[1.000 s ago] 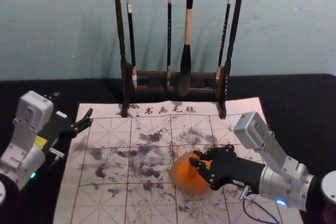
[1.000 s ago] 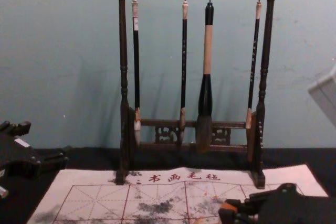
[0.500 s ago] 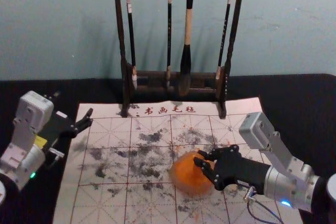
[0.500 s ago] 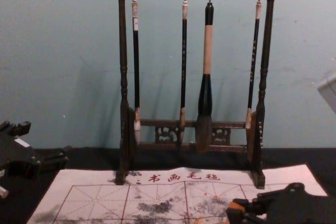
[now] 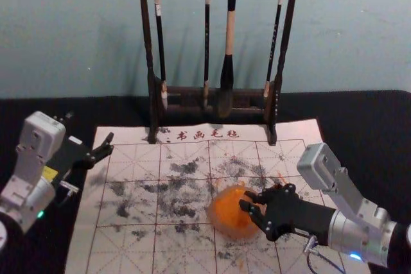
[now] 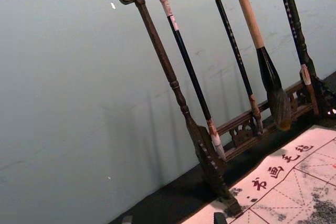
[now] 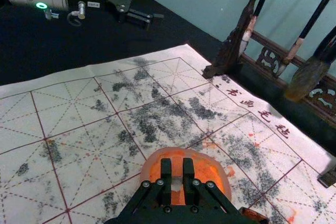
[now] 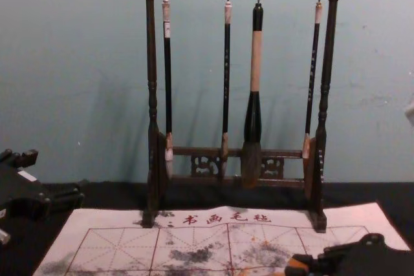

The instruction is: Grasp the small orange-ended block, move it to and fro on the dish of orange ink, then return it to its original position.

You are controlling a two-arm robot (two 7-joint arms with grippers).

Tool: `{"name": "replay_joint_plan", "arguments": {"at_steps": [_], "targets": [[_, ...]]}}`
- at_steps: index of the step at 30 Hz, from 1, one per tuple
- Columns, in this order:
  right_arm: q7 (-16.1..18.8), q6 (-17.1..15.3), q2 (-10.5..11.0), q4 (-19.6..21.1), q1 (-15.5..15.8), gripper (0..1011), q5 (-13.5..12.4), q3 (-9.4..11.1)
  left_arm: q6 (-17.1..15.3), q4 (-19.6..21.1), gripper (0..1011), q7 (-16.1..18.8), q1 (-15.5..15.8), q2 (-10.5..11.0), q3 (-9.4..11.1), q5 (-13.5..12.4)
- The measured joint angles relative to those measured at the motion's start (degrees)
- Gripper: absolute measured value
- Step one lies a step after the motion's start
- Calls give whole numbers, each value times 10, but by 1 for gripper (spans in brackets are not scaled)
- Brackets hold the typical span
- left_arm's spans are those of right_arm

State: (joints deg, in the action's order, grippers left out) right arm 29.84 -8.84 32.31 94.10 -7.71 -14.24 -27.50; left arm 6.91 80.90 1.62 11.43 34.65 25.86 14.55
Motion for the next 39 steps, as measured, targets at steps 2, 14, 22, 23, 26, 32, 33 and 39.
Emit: {"name": "replay_joint_plan", "arguments": {"at_steps": [2, 14, 22, 23, 26, 32, 33, 39], "targets": [[0, 0, 0, 1, 0, 87, 0, -1, 0, 0, 1001, 0, 0, 0, 0, 0], [3, -1, -4, 2, -4, 87, 0, -7, 0, 0, 1001, 0, 0, 0, 0, 0], [-8, -2, -3, 7, -4, 87, -4, 5, 0, 0, 1001, 0, 0, 0, 0, 0], [-9, -2, -2, 8, -3, 87, -4, 7, 0, 0, 1001, 0, 0, 0, 0, 0], [-18, -3, 4, 20, 5, 86, -9, 21, 0, 0, 1001, 0, 0, 0, 0, 0], [-27, -4, 16, 38, 19, 87, -18, 43, 0, 0, 1001, 0, 0, 0, 0, 0], [-31, -4, 20, 45, 25, 86, -20, 51, 0, 0, 1001, 0, 0, 0, 0, 0], [-41, -5, 32, 60, 44, 86, -28, 74, 0, 0, 1001, 0, 0, 0, 0, 0]]}}
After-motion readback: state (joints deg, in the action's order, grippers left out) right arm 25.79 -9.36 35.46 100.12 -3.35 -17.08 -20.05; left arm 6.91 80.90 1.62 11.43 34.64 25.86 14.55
